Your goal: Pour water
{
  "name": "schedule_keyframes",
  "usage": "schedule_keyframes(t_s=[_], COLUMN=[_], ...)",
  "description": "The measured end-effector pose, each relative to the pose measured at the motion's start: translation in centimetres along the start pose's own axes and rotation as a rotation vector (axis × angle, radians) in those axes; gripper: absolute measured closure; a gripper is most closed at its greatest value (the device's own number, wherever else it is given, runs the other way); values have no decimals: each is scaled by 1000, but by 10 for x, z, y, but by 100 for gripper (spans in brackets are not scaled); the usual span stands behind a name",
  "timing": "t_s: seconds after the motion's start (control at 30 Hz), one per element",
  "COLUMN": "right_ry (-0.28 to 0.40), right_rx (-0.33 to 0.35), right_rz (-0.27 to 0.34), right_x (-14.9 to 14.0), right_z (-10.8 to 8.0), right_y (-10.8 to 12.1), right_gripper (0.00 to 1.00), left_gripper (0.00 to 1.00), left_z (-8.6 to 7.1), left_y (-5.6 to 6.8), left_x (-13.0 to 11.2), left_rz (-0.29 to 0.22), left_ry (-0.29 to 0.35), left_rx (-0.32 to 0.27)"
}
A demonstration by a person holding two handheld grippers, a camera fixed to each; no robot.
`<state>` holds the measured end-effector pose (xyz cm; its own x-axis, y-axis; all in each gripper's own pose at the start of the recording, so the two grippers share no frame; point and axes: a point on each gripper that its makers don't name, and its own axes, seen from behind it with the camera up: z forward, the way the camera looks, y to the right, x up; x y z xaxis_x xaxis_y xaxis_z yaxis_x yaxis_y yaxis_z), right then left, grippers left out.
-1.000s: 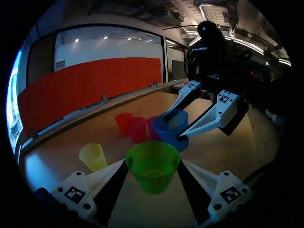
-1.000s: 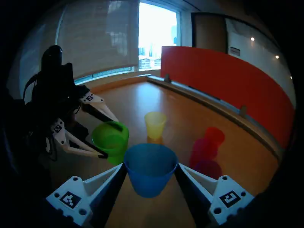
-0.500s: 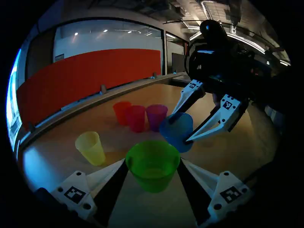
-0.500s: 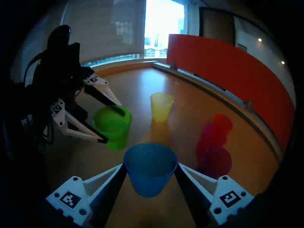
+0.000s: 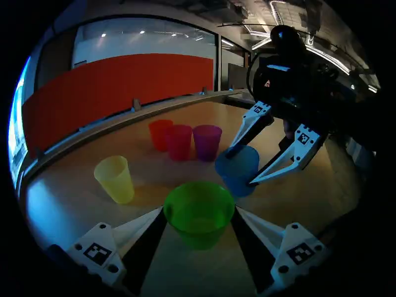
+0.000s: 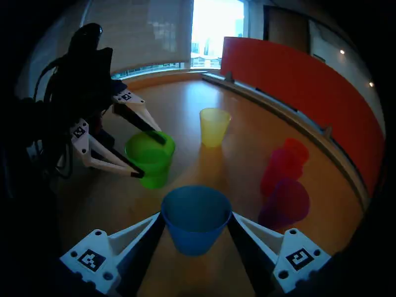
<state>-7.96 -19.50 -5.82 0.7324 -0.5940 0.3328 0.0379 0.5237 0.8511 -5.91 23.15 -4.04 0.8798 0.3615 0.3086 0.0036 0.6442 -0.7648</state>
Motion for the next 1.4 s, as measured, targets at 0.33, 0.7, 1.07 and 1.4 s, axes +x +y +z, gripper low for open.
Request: schedule_keyframes(t_s=[0.33, 0.7, 1.07, 1.4], right_ry=[-8, -13, -22, -37], right_rx=[5, 2, -6, -26], right_rz=[-4, -17, -20, -11], right_x=[-5, -9, -15, -28], right_z=[3, -2, -7, -14], right_y=[-3, -4, -5, -3], right_gripper=[9, 9, 8, 7], left_gripper=[13, 13, 13, 13], left_z=[1, 1, -3, -6], left_y=[-2, -1, 0, 5], left_x=[-11, -18, -21, -25], left_rz=[-4, 1, 3, 26], left_ry=[-19, -32, -39, -46], left_rx=[1, -1, -1, -7])
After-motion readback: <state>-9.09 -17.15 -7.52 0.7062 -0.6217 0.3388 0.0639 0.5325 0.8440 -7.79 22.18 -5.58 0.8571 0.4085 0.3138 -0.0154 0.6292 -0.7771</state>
